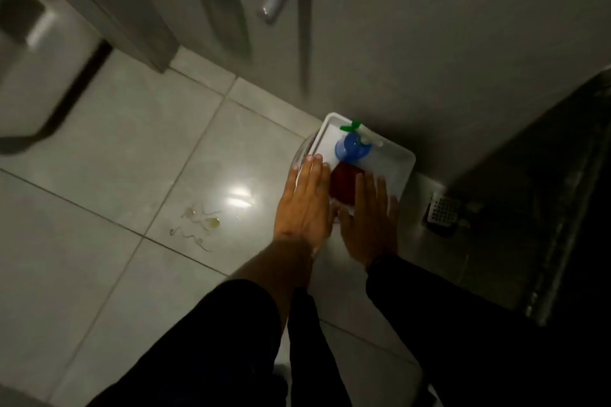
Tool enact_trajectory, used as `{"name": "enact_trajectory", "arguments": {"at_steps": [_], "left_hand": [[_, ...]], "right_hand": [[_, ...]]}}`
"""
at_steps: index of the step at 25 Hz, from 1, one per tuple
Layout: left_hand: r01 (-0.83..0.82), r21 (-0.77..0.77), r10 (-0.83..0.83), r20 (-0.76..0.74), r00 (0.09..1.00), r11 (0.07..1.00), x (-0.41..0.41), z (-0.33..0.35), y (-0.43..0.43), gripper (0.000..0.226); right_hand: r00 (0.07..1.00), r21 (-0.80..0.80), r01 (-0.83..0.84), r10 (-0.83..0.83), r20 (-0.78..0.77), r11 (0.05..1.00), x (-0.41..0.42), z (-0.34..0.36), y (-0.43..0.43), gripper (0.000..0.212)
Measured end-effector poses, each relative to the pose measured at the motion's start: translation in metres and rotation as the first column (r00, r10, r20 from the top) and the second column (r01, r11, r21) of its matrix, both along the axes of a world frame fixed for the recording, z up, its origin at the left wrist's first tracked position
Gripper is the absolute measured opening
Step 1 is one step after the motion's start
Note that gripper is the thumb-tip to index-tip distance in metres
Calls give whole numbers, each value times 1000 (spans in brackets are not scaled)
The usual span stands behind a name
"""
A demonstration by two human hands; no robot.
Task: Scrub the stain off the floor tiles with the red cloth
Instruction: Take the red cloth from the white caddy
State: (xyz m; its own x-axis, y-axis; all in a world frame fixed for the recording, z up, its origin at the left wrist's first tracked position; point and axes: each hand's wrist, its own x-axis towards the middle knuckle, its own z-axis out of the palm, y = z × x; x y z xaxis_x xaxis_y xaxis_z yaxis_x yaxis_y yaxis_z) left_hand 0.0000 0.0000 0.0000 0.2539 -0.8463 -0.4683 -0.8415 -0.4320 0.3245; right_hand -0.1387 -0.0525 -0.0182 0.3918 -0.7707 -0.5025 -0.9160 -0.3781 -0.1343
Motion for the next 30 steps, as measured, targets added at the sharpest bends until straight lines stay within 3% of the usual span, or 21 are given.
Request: {"name": "enact_trajectory", "arguments": {"at_steps": [2, 6, 10, 13, 15, 18, 20, 21, 23, 24, 26, 27, 28, 30], "left_hand": [[-47, 64, 53, -96, 994, 997, -16, -50, -28, 80], [-180, 165, 201, -120, 972, 970, -28, -132, -88, 56], [-326, 298, 371, -106, 923, 897, -38, -184, -116, 64], [-395, 302, 457, -173, 872, 868, -43, -202, -124, 64], [-480, 315, 564, -286, 774, 819, -42, -205, -127, 54], [-583, 248, 625, -449, 639, 774, -34, -185, -116, 40], [-650, 257, 646, -598, 475, 716, -22, -161, -94, 34], [-690, 287, 653, -673, 348, 664, -13, -150, -77, 29], [-766, 346, 649, -752, 119, 542, 13, -133, -33, 16], [-786, 363, 634, -772, 48, 501, 29, -128, -6, 10], [-805, 369, 611, -791, -10, 465, 54, -127, 50, 7], [-815, 365, 614, -790, -13, 451, 62, -132, 73, 10], [-838, 348, 625, -781, -10, 421, 70, -143, 100, 16], [-903, 314, 697, -716, -22, 294, 86, -177, 164, 34]], "right_hand": [[996, 74, 88, -87, -12, 993, -13, -51, -24, 79], [942, 180, 333, -336, -15, 926, -22, -143, -77, 77], [803, 293, 562, -595, 29, 773, -18, -200, -103, 92], [641, 406, 670, -760, 104, 621, -21, -221, -114, 68], [521, 457, 709, -835, 176, 538, -25, -216, -114, 44], [299, 459, 762, -877, 375, 456, -16, -185, -94, 24], [100, 614, 701, -902, 421, 364, 4, -150, -71, 21], [59, 703, 625, -919, 391, 339, 14, -132, -58, 27], [88, 836, 455, -950, 300, 307, 36, -104, -31, 43], [125, 890, 371, -965, 232, 263, 49, -93, -15, 55], [226, 959, 264, -973, 39, 100, 75, -86, 20, 73], [287, 967, 249, -958, -16, 58, 88, -89, 36, 71], [355, 963, 261, -935, -30, 68, 105, -95, 55, 61], [492, 932, 315, -871, 1, 179, 146, -123, 102, 43]]}}
